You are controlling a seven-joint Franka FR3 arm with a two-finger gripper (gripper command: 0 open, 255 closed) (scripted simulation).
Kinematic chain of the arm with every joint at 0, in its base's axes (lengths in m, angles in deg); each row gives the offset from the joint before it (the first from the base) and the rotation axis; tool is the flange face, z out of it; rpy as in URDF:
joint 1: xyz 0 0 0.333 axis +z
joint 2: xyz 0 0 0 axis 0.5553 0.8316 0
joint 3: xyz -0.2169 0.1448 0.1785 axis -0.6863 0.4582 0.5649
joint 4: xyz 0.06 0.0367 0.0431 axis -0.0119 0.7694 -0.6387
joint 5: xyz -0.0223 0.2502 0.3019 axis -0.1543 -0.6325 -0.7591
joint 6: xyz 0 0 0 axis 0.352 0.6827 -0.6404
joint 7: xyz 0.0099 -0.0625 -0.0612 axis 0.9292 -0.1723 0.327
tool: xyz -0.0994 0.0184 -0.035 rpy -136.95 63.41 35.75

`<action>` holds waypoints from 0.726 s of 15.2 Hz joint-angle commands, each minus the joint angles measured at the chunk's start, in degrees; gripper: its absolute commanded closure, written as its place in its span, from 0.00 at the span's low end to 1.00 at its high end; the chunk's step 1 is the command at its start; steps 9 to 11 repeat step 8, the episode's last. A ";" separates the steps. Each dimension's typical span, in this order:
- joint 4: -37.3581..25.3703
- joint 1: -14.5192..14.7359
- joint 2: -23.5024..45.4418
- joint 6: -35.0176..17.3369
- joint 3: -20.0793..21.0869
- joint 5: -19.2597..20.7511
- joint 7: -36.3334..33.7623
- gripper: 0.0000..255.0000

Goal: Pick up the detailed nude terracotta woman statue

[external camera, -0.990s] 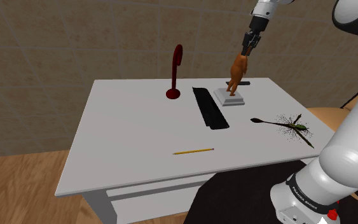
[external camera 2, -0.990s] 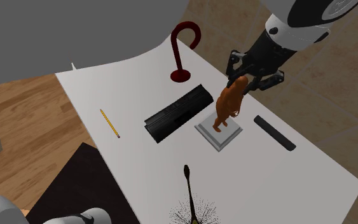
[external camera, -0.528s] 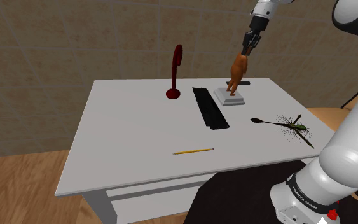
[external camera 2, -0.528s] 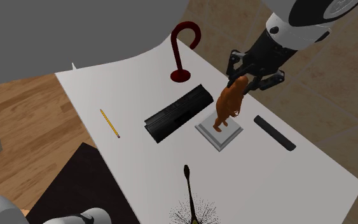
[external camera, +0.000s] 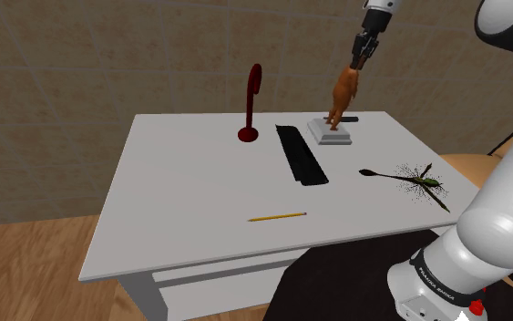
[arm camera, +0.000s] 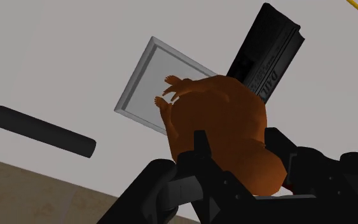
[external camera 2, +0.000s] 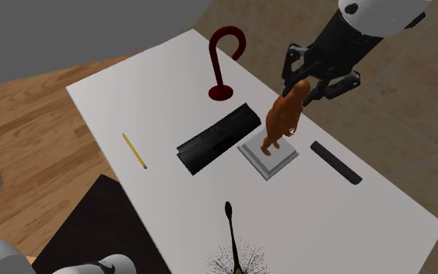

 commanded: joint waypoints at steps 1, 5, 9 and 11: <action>-2.19 -0.22 0.32 1.78 -0.02 -0.13 -0.25 1.00; -6.49 -0.75 1.15 5.25 -0.06 -0.46 -0.64 1.00; -7.82 -0.94 1.45 6.28 -0.06 -0.58 -0.75 1.00; -7.82 -0.94 1.45 6.28 -0.06 -0.58 -0.75 1.00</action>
